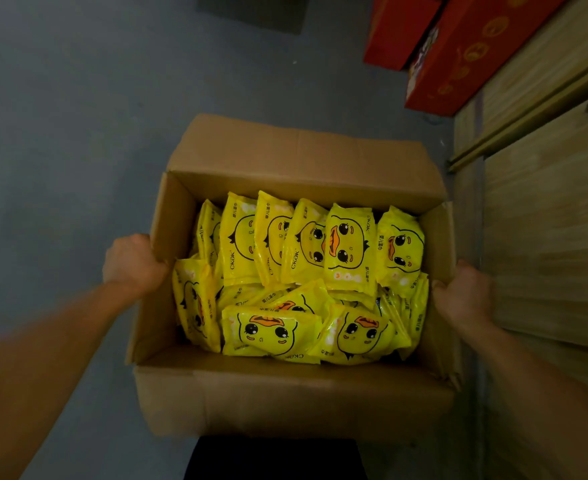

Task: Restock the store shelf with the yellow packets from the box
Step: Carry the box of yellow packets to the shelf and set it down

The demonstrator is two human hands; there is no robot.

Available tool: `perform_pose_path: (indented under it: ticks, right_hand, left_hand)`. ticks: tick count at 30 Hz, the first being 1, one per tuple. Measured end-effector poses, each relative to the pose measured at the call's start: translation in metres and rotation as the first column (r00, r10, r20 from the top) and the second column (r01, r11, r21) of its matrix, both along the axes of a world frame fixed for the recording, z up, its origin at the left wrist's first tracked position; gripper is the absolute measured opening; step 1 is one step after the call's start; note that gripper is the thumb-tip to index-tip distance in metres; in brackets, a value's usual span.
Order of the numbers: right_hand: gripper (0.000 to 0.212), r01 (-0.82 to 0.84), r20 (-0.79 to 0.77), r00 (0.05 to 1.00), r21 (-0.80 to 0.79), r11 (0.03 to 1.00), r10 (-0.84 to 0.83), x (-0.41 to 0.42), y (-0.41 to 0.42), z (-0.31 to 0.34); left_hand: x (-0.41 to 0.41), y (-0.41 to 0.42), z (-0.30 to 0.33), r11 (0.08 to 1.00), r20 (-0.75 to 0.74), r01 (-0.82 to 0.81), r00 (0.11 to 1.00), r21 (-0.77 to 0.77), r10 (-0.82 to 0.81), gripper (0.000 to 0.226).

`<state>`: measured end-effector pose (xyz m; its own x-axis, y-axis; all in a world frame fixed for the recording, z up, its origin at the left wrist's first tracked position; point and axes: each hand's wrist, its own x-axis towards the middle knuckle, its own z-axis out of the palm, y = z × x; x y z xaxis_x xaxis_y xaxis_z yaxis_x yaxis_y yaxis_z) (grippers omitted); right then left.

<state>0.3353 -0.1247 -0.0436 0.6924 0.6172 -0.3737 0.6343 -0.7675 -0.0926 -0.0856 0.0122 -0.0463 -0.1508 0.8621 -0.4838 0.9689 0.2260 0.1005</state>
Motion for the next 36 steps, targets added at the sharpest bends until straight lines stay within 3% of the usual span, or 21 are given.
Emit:
perform_pose_path:
  ticks: [12, 21, 29, 32, 36]
  right_hand:
    - [0.030, -0.289, -0.030, 0.957, 0.015, 0.957, 0.289, -0.067, 0.045, 0.174]
    - [0.035, -0.513, 0.052, 0.857, -0.012, 0.858, 0.513, -0.140, 0.091, 0.310]
    - [0.038, -0.659, 0.034, 0.752, 0.035, 0.751, 0.659, -0.241, 0.123, 0.407]
    - [0.033, -0.695, 0.038, 0.719, 0.044, 0.718, 0.694, -0.287, 0.130, 0.437]
    - [0.029, -0.735, 0.023, 0.677, 0.068, 0.674, 0.736, -0.346, 0.142, 0.471]
  left_hand:
    - [-0.087, -0.052, 0.170, 0.970, -0.065, -0.242, 0.968, -0.014, 0.241, 0.033]
    - [-0.160, -0.118, 0.307, 0.888, -0.008, -0.459, 0.888, 0.027, 0.460, 0.017]
    - [-0.244, -0.170, 0.384, 0.800, 0.067, -0.598, 0.802, 0.057, 0.594, 0.011]
    - [-0.279, -0.183, 0.410, 0.771, 0.062, -0.634, 0.774, 0.066, 0.631, 0.018]
    - [-0.335, -0.196, 0.440, 0.760, 0.032, -0.641, 0.766, 0.103, 0.642, 0.010]
